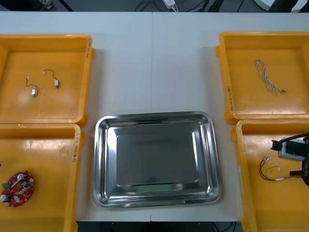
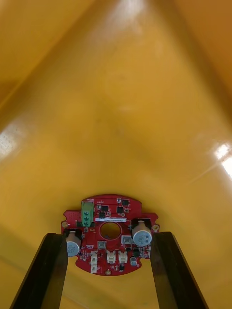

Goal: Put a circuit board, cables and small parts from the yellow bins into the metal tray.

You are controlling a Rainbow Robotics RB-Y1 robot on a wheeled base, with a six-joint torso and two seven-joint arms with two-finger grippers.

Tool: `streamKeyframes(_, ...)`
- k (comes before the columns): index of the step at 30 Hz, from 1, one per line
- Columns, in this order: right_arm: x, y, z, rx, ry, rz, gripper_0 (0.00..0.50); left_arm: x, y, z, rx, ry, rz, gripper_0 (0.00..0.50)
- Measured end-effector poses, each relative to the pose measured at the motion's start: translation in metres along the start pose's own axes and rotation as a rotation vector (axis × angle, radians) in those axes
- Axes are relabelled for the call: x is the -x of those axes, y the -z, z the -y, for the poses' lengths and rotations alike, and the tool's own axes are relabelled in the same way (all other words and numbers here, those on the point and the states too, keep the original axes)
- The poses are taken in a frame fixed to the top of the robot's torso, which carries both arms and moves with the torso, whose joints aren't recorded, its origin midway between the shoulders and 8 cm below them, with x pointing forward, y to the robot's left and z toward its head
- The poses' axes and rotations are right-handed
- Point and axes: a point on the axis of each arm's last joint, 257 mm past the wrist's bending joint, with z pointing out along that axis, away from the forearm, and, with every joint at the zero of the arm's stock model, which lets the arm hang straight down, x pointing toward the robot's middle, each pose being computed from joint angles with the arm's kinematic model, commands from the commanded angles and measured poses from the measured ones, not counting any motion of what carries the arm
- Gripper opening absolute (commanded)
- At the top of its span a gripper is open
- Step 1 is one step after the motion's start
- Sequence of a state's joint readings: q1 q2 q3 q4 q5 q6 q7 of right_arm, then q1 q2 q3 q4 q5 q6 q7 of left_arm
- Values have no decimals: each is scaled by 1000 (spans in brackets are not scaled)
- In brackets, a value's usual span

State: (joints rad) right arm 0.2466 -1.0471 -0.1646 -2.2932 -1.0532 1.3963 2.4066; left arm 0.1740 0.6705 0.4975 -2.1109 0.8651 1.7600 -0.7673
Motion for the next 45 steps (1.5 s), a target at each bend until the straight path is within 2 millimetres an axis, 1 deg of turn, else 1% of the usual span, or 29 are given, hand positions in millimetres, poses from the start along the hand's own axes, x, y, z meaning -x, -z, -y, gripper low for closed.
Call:
streamKeyframes(5,-14,-9,-17,29,-12,-9,500,-5,-8,-6,-1,6,0,500)
streamKeyframes(10,-28,-14,-31,45,-13,-33,500,-5,-13,-11,-5,-27,19,500)
streamKeyframes(13,-31,-15,-36,54,-12,-37,500,-4,-17,-11,-11,-45,31,500)
streamKeyframes(16,-30,-15,-35,49,-5,-33,500,-5,-22,-10,-16,-45,41,500)
streamKeyframes(23,-22,-20,-22,0,14,4,500,-12,-31,-10,-8,-40,38,500)
streamKeyframes(31,-20,-26,-25,3,31,5,500,-21,-41,-12,-1,-47,34,500)
streamKeyframes(37,-16,-33,-23,-16,48,13,500,-25,-48,-18,5,-74,41,500)
streamKeyframes(41,-17,-38,-20,-23,45,13,500,-28,-50,-21,14,-124,40,500)
streamKeyframes(45,-19,-43,-19,-21,38,15,500,-27,-51,-23,20,-135,46,500)
